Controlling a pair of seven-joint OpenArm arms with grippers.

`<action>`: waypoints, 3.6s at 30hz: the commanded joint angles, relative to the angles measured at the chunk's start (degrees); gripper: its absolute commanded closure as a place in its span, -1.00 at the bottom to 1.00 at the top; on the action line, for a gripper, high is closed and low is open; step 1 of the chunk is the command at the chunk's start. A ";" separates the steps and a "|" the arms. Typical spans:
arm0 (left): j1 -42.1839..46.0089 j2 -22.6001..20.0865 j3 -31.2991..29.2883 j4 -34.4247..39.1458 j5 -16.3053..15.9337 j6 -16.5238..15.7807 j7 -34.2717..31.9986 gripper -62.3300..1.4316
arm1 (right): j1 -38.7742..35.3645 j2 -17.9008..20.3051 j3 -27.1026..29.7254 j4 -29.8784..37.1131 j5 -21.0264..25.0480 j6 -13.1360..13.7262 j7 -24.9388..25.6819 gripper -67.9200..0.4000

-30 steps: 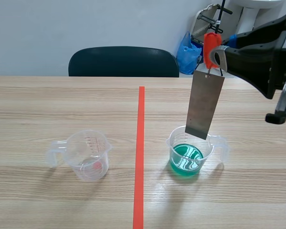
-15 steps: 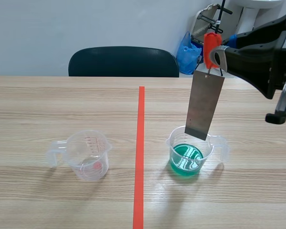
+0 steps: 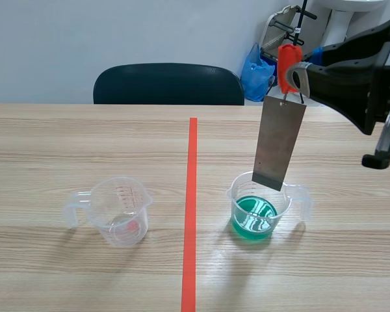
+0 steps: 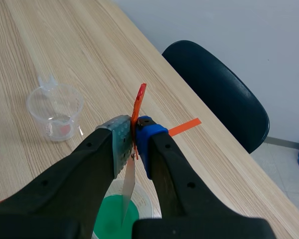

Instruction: Do the redox reaction experiment

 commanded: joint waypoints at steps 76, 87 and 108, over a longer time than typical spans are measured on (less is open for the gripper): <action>0.07 -0.02 0.02 0.87 -0.81 -0.15 -1.05 -0.97 | 0.96 0.31 0.11 0.15 1.33 -0.39 1.29 0.97; -2.89 -4.96 0.02 0.87 -1.53 -5.25 -0.15 -0.11 | 0.96 0.31 0.11 0.15 1.33 -0.39 1.46 0.97; -45.46 -19.19 22.60 0.85 -19.06 -26.12 30.01 0.86 | 0.96 0.31 0.09 0.15 1.33 -0.39 1.46 0.97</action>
